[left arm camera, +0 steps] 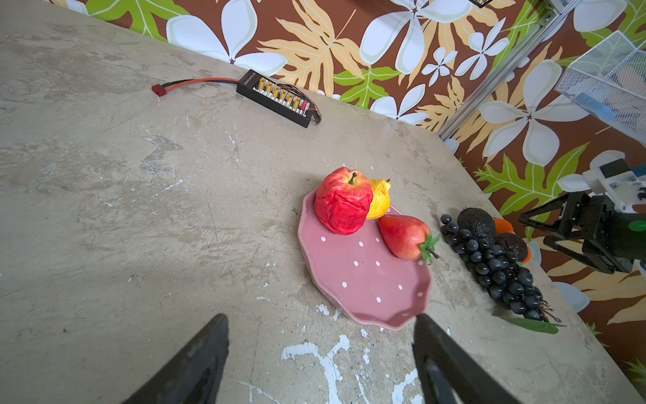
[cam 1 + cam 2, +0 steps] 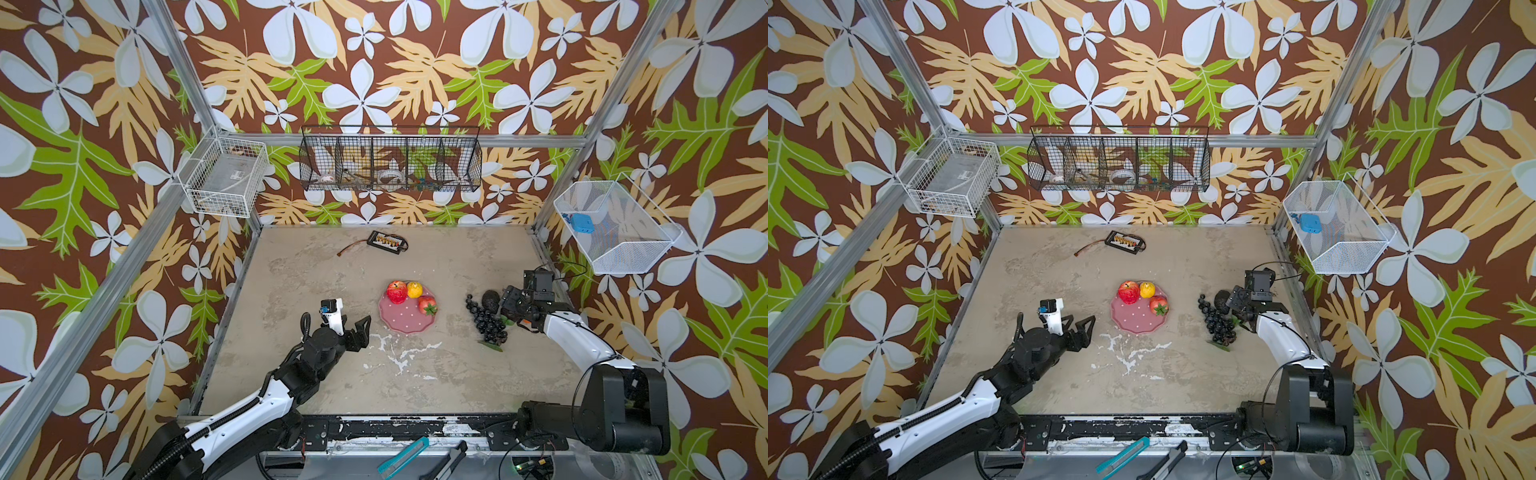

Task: Arrange fruit in a fruit bowl
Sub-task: Pick up the fruit from the middle-right of the table.

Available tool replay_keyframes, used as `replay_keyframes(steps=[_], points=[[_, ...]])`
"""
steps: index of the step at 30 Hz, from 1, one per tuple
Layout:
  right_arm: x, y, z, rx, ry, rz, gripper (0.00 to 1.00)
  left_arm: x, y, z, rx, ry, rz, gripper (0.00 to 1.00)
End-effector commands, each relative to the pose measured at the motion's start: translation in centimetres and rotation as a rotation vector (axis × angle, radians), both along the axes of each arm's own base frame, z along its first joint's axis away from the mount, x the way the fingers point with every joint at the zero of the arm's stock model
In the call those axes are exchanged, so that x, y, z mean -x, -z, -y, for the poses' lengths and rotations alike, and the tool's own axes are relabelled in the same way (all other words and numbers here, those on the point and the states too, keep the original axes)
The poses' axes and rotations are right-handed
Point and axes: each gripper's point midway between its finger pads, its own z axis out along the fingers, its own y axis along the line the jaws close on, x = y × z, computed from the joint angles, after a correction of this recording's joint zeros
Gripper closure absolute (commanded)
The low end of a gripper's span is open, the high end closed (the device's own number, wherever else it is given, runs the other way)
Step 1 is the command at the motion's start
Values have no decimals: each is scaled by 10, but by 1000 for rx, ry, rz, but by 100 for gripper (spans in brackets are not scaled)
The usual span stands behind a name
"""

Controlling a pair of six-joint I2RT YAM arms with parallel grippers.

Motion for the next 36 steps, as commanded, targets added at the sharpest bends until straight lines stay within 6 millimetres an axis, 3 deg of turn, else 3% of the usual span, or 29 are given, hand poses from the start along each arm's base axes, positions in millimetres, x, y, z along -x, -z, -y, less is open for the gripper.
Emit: replay_keyframes(steps=[1, 12, 36], points=[[-5, 4, 1, -39, 14, 16, 22, -1, -3, 1, 10, -2, 10, 16], [-3, 32, -1, -58, 14, -31, 28, -2, 0, 1, 5, -2, 4, 16], [-5, 50, -4, -81, 8, -69, 31, -2, -1, 0, 0, -9, 8, 16]])
